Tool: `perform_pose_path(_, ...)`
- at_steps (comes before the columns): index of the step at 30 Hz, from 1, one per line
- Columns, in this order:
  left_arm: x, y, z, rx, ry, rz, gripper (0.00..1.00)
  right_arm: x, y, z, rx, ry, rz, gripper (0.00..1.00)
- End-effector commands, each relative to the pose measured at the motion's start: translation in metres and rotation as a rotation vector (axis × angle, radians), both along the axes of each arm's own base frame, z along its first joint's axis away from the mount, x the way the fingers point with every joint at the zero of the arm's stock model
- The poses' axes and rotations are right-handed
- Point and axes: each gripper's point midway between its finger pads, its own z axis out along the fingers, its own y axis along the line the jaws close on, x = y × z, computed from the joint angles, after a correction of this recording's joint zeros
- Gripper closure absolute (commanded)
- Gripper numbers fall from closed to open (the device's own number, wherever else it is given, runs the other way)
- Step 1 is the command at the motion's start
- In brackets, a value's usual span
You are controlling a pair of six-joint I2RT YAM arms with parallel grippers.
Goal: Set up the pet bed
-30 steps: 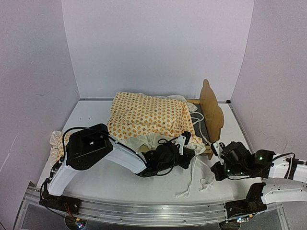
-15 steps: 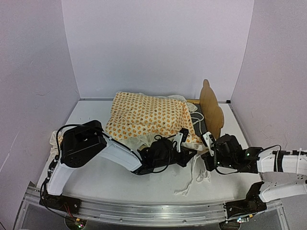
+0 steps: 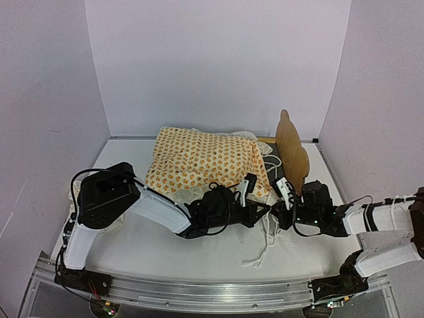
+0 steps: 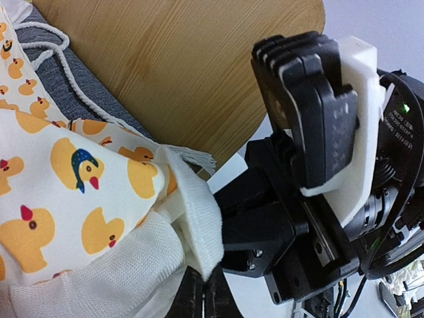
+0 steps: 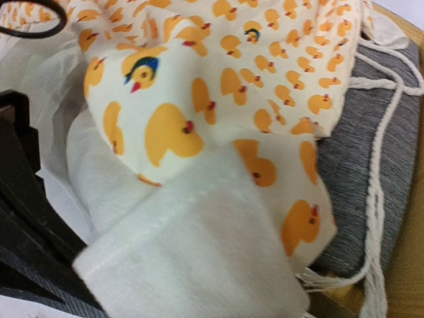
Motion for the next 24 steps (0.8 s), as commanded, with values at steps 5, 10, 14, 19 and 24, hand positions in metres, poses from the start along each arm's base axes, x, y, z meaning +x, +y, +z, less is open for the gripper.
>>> perform_pose_path(5, -0.001, 0.003, 0.058, -0.13, -0.011, -0.03, 1.0, -0.018, 0.05, 0.02, 0.107, -0.112, 0.35, 1.0)
perform_pose_path(10, 0.001, 0.005, 0.058, -0.125, -0.026, -0.019, 1.0, -0.016, 0.059, 0.016, 0.132, -0.092, 0.388, 1.0)
perform_pose_path(14, 0.004, 0.015, 0.055, -0.089, -0.08, 0.014, 0.98, -0.01, 0.056, 0.013, 0.157, -0.076, 0.377, 1.0)
perform_pose_path(19, -0.001, 0.034, 0.053, -0.034, -0.168, 0.01, 0.8, -0.003, 0.053, 0.012, 0.181, -0.06, 0.36, 1.0)
perform_pose_path(24, -0.019, 0.069, 0.046, 0.039, -0.258, -0.021, 0.56, 0.001, 0.05, 0.017, 0.211, -0.052, 0.356, 1.0)
